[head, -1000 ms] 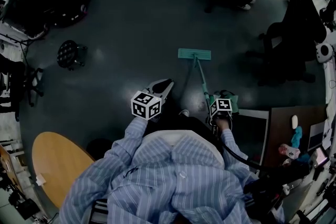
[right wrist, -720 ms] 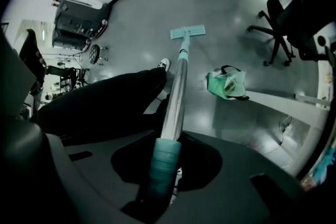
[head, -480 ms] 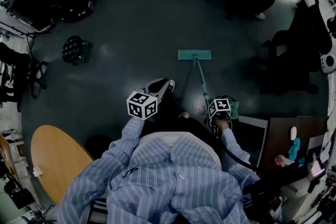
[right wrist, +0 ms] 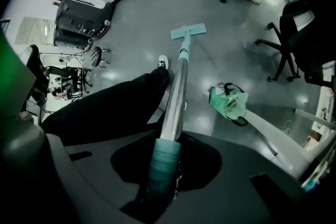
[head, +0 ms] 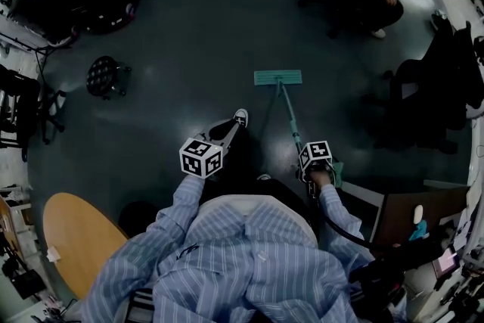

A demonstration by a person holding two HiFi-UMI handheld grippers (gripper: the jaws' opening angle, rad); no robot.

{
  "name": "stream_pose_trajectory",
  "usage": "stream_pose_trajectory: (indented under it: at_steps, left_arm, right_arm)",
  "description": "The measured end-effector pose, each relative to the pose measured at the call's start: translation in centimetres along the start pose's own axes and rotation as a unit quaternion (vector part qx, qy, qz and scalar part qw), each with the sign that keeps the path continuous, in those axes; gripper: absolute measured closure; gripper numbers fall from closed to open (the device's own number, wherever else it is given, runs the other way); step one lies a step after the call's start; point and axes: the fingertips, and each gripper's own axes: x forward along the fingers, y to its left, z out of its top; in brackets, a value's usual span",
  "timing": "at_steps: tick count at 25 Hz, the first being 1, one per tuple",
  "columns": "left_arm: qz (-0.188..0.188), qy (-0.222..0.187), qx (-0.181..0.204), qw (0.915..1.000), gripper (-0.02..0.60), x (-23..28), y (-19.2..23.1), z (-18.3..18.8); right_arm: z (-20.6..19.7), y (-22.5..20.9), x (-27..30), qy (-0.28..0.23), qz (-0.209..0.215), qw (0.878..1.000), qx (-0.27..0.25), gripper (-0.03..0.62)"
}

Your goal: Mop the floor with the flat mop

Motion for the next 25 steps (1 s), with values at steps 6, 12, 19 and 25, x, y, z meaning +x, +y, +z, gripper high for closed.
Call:
stream_pose_trajectory:
  at_steps: [6,12,19,25]
  left_arm:
    - [0.000,0.019,0.002,0.9998,0.546,3.0,6.1,3.8]
    - [0.000,0.035,-0.007,0.9993,0.546,6.7,12.2,7.4]
    - [0.006,0.042,-0.034,0.9985,0.546,10.7,19.2,11.1]
    - [0.006,0.037,-0.050,0.9980,0.546,15.0,23.8,14.9]
  right_arm:
    - [8.3,2.8,-2.7,0.002,0.005,1.000,-0.003,0.517]
    - [18.8,5.5,-5.7,0.001,0.015,1.000,-0.005,0.516]
    - [32.6,8.1,-9.0,-0.007,0.006,1.000,-0.009,0.516]
    - [44.5,10.0,-12.0,-0.010,0.002,1.000,-0.017,0.516]
